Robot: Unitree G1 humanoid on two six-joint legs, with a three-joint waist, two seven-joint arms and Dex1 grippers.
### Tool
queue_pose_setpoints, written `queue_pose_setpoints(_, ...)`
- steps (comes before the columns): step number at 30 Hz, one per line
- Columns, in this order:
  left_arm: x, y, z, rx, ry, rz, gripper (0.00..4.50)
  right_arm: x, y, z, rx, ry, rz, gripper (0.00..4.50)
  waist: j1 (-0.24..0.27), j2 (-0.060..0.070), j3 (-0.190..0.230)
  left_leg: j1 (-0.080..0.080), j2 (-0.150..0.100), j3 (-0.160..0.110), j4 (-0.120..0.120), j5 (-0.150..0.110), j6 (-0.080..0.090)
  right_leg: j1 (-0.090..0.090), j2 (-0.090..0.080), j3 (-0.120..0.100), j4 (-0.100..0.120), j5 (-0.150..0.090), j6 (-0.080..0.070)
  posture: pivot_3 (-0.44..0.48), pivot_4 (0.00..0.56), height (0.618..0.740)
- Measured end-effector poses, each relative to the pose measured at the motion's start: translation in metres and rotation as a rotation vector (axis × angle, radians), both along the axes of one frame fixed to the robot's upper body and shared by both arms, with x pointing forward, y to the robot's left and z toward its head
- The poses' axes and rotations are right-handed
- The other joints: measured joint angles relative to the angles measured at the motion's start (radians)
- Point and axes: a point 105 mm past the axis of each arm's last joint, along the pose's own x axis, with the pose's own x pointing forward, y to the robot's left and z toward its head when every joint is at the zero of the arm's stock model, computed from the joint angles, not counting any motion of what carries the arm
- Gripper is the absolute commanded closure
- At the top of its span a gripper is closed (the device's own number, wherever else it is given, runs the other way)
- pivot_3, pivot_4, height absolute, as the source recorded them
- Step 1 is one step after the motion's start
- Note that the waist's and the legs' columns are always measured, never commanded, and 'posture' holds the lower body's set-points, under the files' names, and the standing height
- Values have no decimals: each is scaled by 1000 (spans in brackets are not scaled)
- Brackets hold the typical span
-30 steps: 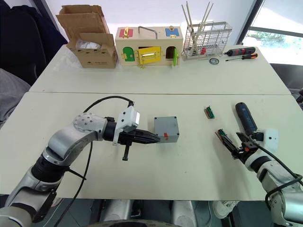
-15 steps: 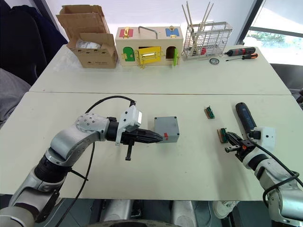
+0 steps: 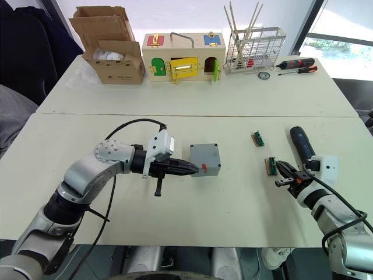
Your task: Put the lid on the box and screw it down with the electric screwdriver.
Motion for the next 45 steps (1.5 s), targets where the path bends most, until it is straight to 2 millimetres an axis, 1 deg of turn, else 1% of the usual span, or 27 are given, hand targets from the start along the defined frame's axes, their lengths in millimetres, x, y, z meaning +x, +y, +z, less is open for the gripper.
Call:
queue_pose_setpoints(8,3,2,-2,-4,4,2,4500,4,10,35,-22,-104,39,4451,0,0,0,0,0,0,0,0,0,0,0,0,0,0,0,0,150,728)
queue_pose_setpoints(11,7,5,-3,-5,6,21,4500,9,22,58,-53,-161,98,4451,-1,0,0,0,0,0,0,0,0,0,0,0,0,0,0,0,150,728)
queue_pose_setpoints(14,21,20,4,-33,19,115,4500,19,49,84,-64,-222,227,4451,-7,0,0,0,1,0,0,0,0,-1,0,0,1,0,0,0,150,728)
queue_pose_setpoints(15,26,29,6,-42,29,158,4500,25,63,92,-63,-241,289,4451,-11,0,0,0,1,0,0,0,0,-2,1,0,1,0,0,0,150,728)
queue_pose_setpoints(17,32,41,7,-52,39,214,4500,31,87,101,-70,-263,397,4451,-11,1,1,0,1,0,0,0,0,-2,1,0,2,0,0,0,150,728)
queue_pose_setpoints(19,33,47,2,-44,59,246,4500,34,105,97,-62,-242,484,4451,0,0,1,0,1,0,-1,0,0,-2,1,-1,2,1,2,0,150,728)
queue_pose_setpoints(21,33,51,-6,-35,89,275,4500,38,116,83,-44,-187,550,4451,4,0,1,-2,0,0,-1,0,0,-2,0,-1,1,2,4,0,150,728)
queue_pose_setpoints(23,33,52,-6,-34,94,298,4500,40,122,71,-38,-141,594,4451,3,-1,2,-3,-1,0,1,0,0,-2,-1,-1,0,2,4,0,150,728)
queue_pose_setpoints(25,34,55,-1,-48,78,320,4500,41,125,63,-41,-117,624,4451,-1,-2,2,-3,-1,1,3,0,1,-2,-1,0,0,2,4,0,150,728)
queue_pose_setpoints(28,30,55,4,-55,67,318,4500,43,126,59,-55,-111,641,4451,-2,-2,3,-3,-1,0,3,0,0,-2,-1,0,1,2,4,0,150,728)
queue_pose_setpoints(33,24,53,7,-87,94,312,4500,45,125,56,-63,-107,653,4451,-2,-2,3,-3,1,0,2,1,-1,-3,0,0,3,2,4,0,150,728)
queue_pose_setpoints(38,24,55,6,-101,110,332,4500,48,120,50,-75,-88,643,4451,-1,-2,3,-3,0,0,2,1,-1,-3,0,0,3,2,4,0,150,728)
queue_pose_setpoints(45,24,55,6,-98,110,334,4500,48,120,49,-89,-89,647,4451,-1,-2,3,-3,0,0,2,1,-2,-3,0,0,3,2,4,0,150,728)
